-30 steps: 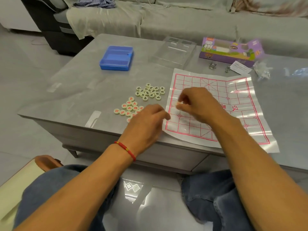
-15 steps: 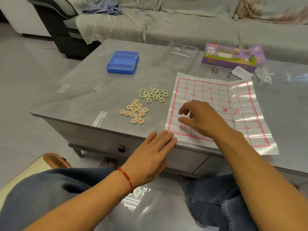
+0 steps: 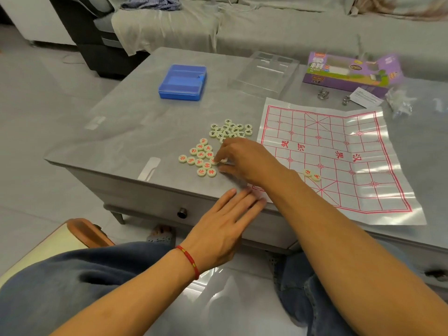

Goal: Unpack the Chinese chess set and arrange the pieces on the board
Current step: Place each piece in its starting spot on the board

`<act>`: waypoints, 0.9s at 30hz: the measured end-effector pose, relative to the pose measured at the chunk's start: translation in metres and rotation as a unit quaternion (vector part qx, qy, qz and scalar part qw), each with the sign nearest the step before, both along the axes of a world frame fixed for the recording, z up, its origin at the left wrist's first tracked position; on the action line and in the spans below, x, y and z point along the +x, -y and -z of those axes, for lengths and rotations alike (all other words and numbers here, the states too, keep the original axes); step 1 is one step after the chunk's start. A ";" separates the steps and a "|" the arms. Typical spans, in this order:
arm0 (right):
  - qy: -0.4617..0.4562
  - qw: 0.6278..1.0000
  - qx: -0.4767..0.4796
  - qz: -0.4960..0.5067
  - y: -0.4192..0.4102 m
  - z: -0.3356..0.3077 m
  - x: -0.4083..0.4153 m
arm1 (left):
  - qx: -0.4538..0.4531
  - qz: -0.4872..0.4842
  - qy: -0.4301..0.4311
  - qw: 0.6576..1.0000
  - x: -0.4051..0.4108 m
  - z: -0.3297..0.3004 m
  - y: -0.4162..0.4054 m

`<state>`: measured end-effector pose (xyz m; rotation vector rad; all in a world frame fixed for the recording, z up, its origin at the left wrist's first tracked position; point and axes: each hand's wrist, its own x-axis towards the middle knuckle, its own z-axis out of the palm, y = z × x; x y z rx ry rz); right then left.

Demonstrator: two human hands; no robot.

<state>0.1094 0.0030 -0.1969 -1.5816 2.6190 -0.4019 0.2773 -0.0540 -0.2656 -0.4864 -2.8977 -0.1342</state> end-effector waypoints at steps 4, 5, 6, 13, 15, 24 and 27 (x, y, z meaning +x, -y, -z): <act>0.013 1.000 -0.009 -0.005 0.002 -0.003 -0.003 | -0.006 -0.004 -0.001 1.000 -0.001 0.002 -0.001; 0.017 1.000 -0.007 -0.005 0.003 -0.004 -0.004 | -0.007 -0.003 0.000 1.000 -0.001 0.002 -0.001; 0.017 1.000 -0.003 -0.007 0.003 -0.005 -0.005 | -0.009 -0.002 0.002 1.000 -0.001 0.003 0.000; 0.021 1.000 -0.010 -0.002 0.000 -0.005 -0.014 | -0.007 -0.005 -0.003 1.000 -0.001 0.004 -0.001; 0.031 0.999 -0.017 -0.004 -0.003 -0.004 -0.015 | -0.005 -0.005 -0.003 1.000 -0.001 0.004 -0.001; 0.018 0.999 -0.031 -0.015 -0.006 -0.002 -0.010 | -0.005 -0.009 0.000 1.000 -0.001 0.005 -0.003; 0.030 0.998 -0.055 0.003 -0.019 -0.012 -0.011 | 0.000 -0.011 -0.009 1.000 0.000 0.003 -0.002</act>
